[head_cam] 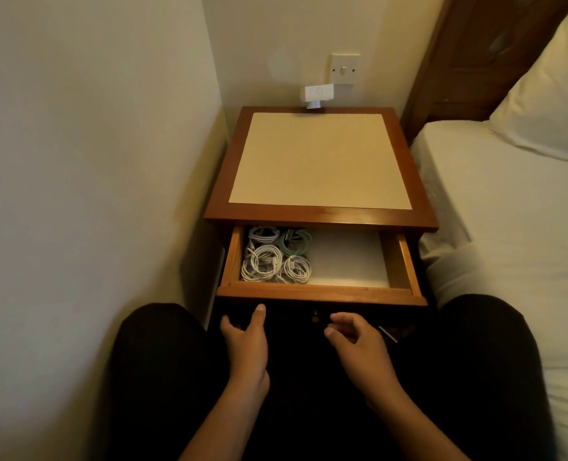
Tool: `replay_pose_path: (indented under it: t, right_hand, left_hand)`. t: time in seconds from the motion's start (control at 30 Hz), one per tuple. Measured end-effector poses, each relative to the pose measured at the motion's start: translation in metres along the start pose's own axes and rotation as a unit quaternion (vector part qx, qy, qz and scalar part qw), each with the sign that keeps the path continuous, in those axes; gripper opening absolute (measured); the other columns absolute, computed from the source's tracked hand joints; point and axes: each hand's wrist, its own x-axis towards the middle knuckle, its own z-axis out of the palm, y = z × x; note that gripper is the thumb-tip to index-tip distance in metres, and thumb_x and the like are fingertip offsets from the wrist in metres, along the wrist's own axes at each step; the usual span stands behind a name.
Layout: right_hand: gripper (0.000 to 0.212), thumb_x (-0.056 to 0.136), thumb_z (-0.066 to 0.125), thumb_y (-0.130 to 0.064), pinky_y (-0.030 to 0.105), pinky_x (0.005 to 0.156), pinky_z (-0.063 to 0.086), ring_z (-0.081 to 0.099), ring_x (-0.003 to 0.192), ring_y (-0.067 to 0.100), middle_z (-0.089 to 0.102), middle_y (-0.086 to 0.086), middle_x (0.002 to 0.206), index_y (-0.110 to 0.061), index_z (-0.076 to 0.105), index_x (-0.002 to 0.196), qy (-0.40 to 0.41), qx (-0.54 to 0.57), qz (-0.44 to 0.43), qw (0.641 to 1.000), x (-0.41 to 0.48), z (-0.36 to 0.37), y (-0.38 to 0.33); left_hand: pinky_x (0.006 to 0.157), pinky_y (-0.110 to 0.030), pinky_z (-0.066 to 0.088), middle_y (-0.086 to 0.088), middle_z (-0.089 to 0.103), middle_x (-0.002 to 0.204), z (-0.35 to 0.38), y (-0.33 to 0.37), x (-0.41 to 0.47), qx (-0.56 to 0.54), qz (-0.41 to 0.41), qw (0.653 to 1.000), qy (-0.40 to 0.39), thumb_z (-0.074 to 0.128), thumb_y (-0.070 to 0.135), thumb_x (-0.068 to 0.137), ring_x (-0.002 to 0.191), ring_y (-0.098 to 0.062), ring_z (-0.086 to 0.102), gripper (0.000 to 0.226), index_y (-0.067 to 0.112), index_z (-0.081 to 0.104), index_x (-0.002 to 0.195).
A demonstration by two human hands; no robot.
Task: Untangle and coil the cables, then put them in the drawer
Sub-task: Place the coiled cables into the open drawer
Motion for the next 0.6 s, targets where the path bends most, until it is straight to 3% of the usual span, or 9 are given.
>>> replay_pose_path:
  t: [0.1, 0.2, 0.33, 0.47, 0.6]
  right_hand:
    - [0.038, 0.099, 0.066, -0.03, 0.041, 0.1, 0.052, 0.063, 0.117, 0.022, 0.064, 0.001, 0.122, -0.019, 0.054, 0.134, -0.04, 0.181, 0.149, 0.971, 0.023, 0.003, 0.008]
    - [0.025, 0.104, 0.058, -0.016, 0.044, 0.094, 0.052, 0.065, 0.116, 0.031, 0.067, 0.014, 0.127, -0.007, 0.058, 0.127, -0.043, 0.323, 0.2, 0.924, 0.045, 0.008, 0.004]
    - [0.02, 0.104, 0.049, -0.001, 0.049, 0.103, 0.051, 0.068, 0.112, 0.035, 0.069, 0.022, 0.124, -0.002, 0.06, 0.121, -0.045, 0.351, 0.196, 0.914, 0.052, 0.012, -0.002]
    - [0.024, 0.102, 0.061, -0.017, 0.051, 0.105, 0.051, 0.067, 0.115, 0.031, 0.071, 0.015, 0.122, -0.005, 0.062, 0.123, -0.073, 0.351, 0.154, 0.921, 0.048, 0.009, -0.011]
    - [0.062, 0.097, 0.07, -0.034, 0.05, 0.109, 0.049, 0.055, 0.133, 0.025, 0.06, 0.013, 0.14, 0.0, 0.046, 0.143, -0.07, 0.316, 0.09, 0.942, 0.074, 0.016, -0.035]
  left_hand:
    - [0.115, -0.055, 0.037, -0.005, 0.046, 0.153, 0.011, -0.003, 0.002, -0.054, -0.055, 0.996, -0.047, 0.067, 0.038, 0.096, 0.138, -0.033, 0.047, 0.078, 0.032, 0.022, 0.16]
    - [0.111, -0.051, 0.042, -0.009, 0.054, 0.146, 0.019, 0.003, 0.012, -0.096, -0.074, 0.991, -0.062, 0.063, 0.04, 0.098, 0.13, -0.031, 0.054, 0.065, 0.027, 0.035, 0.156]
    - [0.103, -0.051, 0.048, -0.01, 0.055, 0.14, 0.03, 0.017, 0.017, -0.193, -0.097, 0.975, -0.06, 0.06, 0.027, 0.102, 0.116, -0.028, 0.057, 0.051, 0.019, 0.043, 0.149]
    - [0.107, -0.055, 0.046, -0.013, 0.054, 0.139, 0.039, 0.027, 0.022, -0.211, -0.102, 0.971, -0.053, 0.058, 0.021, 0.104, 0.117, -0.03, 0.054, 0.047, 0.015, 0.043, 0.148]
    - [0.114, -0.056, 0.04, -0.016, 0.053, 0.144, 0.06, 0.048, 0.037, -0.214, -0.088, 0.967, -0.109, 0.056, 0.032, 0.104, 0.133, -0.037, 0.05, 0.05, 0.017, 0.043, 0.15]
